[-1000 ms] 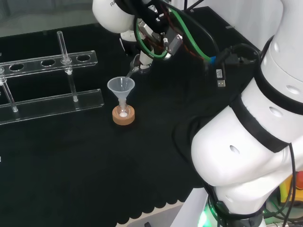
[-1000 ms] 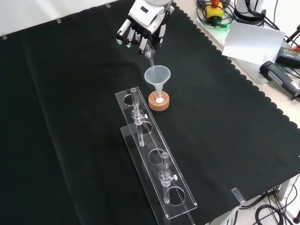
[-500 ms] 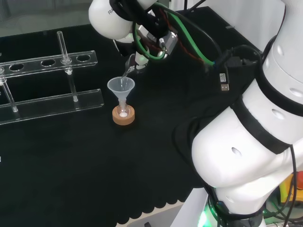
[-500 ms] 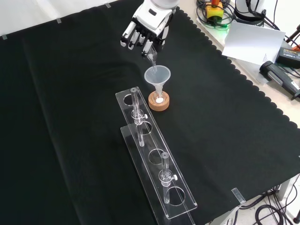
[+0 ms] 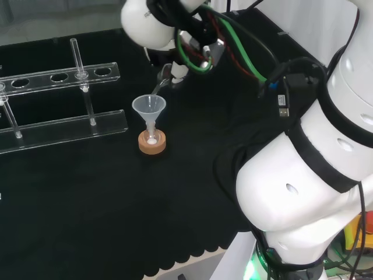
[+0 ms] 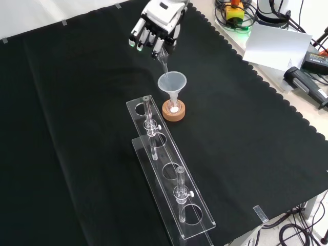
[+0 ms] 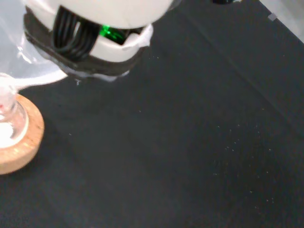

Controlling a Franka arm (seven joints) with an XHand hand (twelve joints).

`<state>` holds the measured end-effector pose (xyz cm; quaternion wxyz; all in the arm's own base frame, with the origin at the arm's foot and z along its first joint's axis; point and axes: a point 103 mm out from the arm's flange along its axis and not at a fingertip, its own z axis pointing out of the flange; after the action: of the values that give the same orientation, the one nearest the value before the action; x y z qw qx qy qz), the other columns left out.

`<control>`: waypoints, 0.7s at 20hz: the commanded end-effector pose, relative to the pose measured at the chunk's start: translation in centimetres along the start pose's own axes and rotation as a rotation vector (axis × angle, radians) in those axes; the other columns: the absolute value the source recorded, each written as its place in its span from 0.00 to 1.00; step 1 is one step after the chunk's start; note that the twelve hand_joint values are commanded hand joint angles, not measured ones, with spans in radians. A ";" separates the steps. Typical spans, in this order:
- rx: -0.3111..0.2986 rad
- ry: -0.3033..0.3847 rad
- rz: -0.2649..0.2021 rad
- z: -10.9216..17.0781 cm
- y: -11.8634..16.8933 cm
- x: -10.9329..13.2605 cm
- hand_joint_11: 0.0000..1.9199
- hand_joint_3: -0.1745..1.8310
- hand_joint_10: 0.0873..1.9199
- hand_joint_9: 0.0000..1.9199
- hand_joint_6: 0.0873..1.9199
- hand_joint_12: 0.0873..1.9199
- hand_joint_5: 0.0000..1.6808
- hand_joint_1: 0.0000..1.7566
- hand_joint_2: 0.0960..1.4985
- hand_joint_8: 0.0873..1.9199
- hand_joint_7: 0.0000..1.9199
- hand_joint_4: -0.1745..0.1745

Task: Pour all the NaCl from the weighing funnel into the round-bottom flask.

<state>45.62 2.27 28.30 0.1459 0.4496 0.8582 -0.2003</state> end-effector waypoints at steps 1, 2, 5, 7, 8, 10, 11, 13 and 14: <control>-0.028 -0.012 -0.035 2.4 -2.2 -3.8 0.00 0.43 0.00 0.63 0.15 0.78 0.86 0.65 0.35 0.00 0.89 1.00; -0.028 -0.011 -0.043 2.8 -2.6 -4.3 0.00 0.43 0.00 0.63 0.15 0.78 0.86 0.65 0.35 0.00 0.89 1.00; -0.033 -0.017 -0.064 3.6 -3.2 -5.8 0.00 0.43 0.00 0.63 0.15 0.78 0.86 0.65 0.35 0.00 0.89 1.00; -0.028 -0.032 -0.068 3.6 -3.1 -5.9 0.00 0.43 0.00 0.63 0.15 0.78 0.86 0.65 0.35 0.00 0.89 1.00; -0.026 -0.039 -0.069 3.3 -3.0 -5.7 0.00 0.43 0.00 0.63 0.15 0.78 0.86 0.65 0.35 0.00 0.89 1.00; -0.021 -0.048 -0.066 2.7 -2.5 -4.9 0.00 0.43 0.00 0.63 0.15 0.78 0.86 0.65 0.35 0.00 0.89 1.00; -0.019 -0.052 -0.064 2.5 -2.2 -4.5 0.00 0.43 0.00 0.63 0.15 0.78 0.86 0.65 0.34 0.00 0.89 1.00; -0.010 -0.064 -0.063 2.3 -2.1 -4.3 0.00 0.43 0.00 0.63 0.15 0.78 0.86 0.65 0.34 0.00 0.89 1.00; -0.004 -0.063 -0.059 2.1 -1.9 -4.1 0.00 0.43 0.00 0.63 0.15 0.78 0.86 0.65 0.34 0.00 0.89 1.00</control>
<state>46.49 -3.98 28.47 0.1619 0.4155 0.8716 -0.2037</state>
